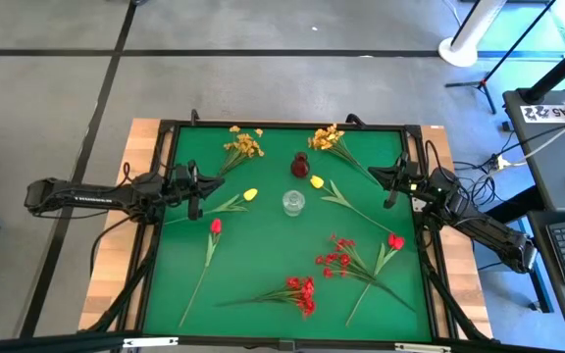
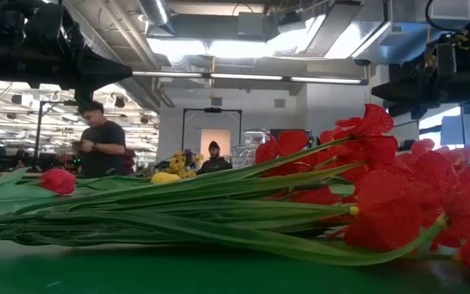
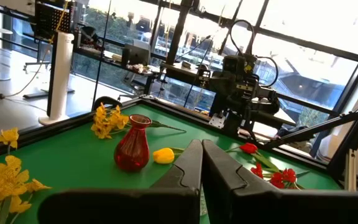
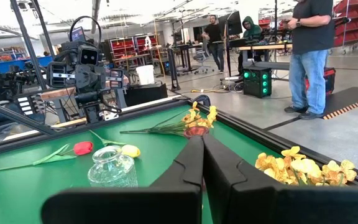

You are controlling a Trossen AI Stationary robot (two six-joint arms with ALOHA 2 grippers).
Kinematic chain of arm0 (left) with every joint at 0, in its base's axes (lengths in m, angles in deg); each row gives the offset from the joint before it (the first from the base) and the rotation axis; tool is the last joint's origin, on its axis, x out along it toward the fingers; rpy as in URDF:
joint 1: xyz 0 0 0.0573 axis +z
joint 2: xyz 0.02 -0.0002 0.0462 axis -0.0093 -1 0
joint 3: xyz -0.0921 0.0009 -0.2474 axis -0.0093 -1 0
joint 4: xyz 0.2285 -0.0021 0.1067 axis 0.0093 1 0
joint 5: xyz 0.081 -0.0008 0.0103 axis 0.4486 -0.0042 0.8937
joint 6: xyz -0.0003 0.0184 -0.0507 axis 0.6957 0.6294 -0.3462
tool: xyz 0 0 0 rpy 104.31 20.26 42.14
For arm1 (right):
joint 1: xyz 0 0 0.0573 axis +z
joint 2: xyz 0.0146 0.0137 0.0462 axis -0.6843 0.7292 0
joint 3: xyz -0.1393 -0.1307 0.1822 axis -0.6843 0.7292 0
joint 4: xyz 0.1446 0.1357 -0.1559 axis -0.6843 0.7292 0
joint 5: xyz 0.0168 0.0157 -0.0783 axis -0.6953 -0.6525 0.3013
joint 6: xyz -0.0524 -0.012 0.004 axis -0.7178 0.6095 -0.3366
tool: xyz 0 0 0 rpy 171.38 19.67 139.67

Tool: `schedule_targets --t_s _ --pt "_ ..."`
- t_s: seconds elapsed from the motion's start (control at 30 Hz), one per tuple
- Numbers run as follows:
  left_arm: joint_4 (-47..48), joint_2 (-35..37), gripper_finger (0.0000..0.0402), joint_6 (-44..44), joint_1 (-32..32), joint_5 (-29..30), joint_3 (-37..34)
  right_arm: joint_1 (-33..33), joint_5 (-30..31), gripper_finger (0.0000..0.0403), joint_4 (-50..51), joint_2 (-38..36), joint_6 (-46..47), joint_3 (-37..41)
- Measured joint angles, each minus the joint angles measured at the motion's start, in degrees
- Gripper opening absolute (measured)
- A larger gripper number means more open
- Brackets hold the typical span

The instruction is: Sort flowers into vase by color

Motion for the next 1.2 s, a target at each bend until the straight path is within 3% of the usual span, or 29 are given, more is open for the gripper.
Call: schedule_targets --t_s 1.2 --pt "0.0 -0.02 0.0 0.0 0.0 0.0 0.0 0.01 1.89 0.0005 -0.09 0.0 -0.23 0.0"
